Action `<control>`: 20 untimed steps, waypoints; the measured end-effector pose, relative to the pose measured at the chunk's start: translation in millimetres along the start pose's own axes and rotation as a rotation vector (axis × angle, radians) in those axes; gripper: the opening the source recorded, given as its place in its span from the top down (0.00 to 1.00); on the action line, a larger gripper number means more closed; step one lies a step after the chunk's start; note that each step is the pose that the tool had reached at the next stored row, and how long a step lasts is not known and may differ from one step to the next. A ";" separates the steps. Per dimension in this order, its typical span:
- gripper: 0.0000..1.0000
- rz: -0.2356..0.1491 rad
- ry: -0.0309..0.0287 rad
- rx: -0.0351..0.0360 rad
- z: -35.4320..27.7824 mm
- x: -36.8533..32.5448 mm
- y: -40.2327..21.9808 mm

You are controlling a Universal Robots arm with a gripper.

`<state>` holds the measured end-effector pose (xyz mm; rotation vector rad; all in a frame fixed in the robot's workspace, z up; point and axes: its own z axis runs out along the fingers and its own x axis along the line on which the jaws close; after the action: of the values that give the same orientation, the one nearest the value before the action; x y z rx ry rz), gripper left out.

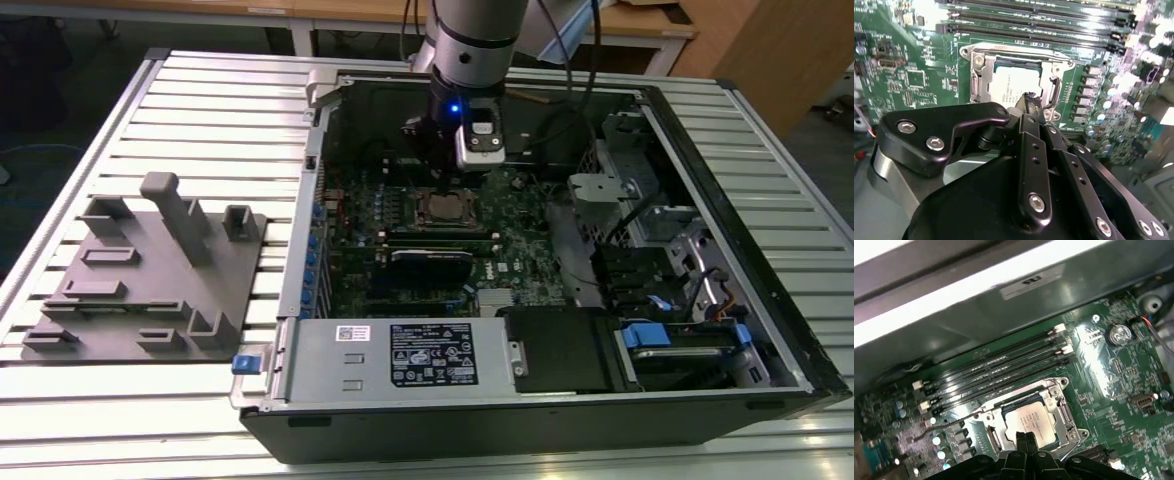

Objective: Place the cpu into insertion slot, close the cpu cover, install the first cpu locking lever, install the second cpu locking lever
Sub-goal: 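Install the first cpu locking lever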

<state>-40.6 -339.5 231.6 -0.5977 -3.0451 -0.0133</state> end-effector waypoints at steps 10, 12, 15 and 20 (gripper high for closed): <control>0.89 -0.061 -0.0466 -0.0210 -0.7 0.6 -0.2; 0.89 -0.063 -0.0514 -0.0239 -1.7 0.7 -0.3; 0.89 -0.086 -0.0534 -0.0274 -1.7 0.8 -0.2; 0.89 -0.175 -0.0519 -0.0261 -1.3 0.8 -0.3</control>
<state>-41.4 -339.5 232.9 -0.3356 -3.1418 -0.0435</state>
